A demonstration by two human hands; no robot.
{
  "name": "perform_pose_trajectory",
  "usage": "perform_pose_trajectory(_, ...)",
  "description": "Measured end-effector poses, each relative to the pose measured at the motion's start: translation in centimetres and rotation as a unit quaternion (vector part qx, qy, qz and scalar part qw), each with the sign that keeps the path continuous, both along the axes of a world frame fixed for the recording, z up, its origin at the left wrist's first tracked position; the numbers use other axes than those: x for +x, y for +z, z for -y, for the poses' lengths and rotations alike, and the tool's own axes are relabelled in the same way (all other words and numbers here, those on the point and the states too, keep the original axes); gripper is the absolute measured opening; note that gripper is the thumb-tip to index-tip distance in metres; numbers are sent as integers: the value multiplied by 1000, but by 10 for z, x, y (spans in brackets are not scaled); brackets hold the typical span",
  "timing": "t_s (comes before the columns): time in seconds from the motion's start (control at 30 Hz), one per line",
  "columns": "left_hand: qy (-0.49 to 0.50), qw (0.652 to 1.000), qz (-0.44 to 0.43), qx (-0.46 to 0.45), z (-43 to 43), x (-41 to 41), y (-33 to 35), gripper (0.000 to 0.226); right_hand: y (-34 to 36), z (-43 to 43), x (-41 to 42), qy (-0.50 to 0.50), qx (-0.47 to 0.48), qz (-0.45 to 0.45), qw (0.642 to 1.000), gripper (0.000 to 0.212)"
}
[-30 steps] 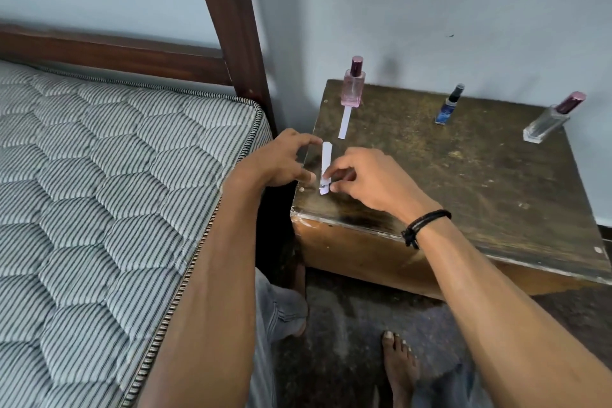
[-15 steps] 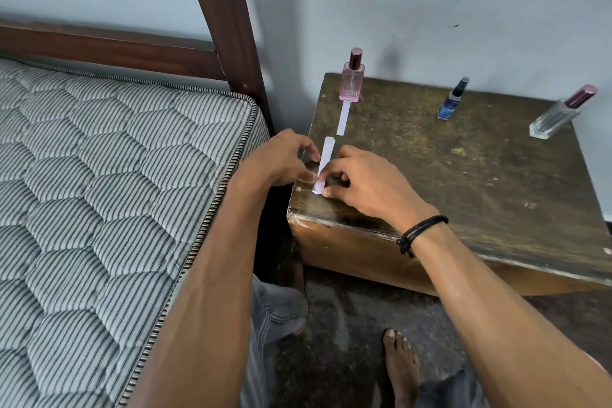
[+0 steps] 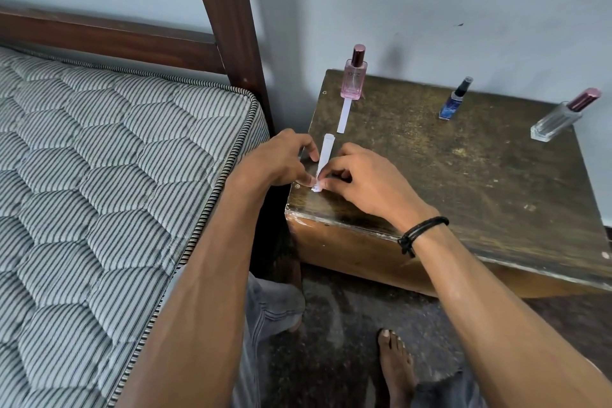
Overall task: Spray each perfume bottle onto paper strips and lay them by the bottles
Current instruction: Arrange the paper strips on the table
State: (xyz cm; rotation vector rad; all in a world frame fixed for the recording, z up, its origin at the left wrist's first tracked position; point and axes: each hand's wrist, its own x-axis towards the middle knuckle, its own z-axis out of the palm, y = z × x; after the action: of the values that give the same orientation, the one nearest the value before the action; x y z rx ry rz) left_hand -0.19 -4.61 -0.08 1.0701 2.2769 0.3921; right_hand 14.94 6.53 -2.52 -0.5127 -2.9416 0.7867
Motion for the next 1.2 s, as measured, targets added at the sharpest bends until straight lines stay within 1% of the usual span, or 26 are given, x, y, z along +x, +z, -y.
perform_pose_trajectory(0.27,-3,1000,7,0,1,0,0,41,-2,4,-2,-20,10,-23,999,16)
perform_pose_trajectory(0.37,-1,1000,-1,-4,0,0,-1,44,-2,5,-3,-42,2,-29,999,15)
perform_pose_trajectory(0.5,3,1000,2,-1,-1,1,-2,57,2,6,-2,-97,-36,-50,993,10)
perform_pose_trajectory(0.6,8,1000,11,5,0,1,-2,71,4,4,-3,-152,-94,-73,981,7)
perform_pose_trajectory(0.7,7,1000,23,11,0,1,-1,81,8,3,-3,-180,-145,-94,968,3)
perform_pose_trajectory(0.77,6,1000,25,8,0,1,-1,85,9,1,-2,-179,-164,-93,966,5)
perform_pose_trajectory(0.97,7,1000,26,9,1,0,-2,93,7,-1,-1,-134,-203,-45,969,14)
perform_pose_trajectory(1.1,5,1000,29,10,1,0,-3,93,10,-1,0,-141,-242,-61,958,19)
perform_pose_trajectory(1.2,5,1000,30,8,1,0,-4,94,12,-1,0,-160,-253,-78,951,20)
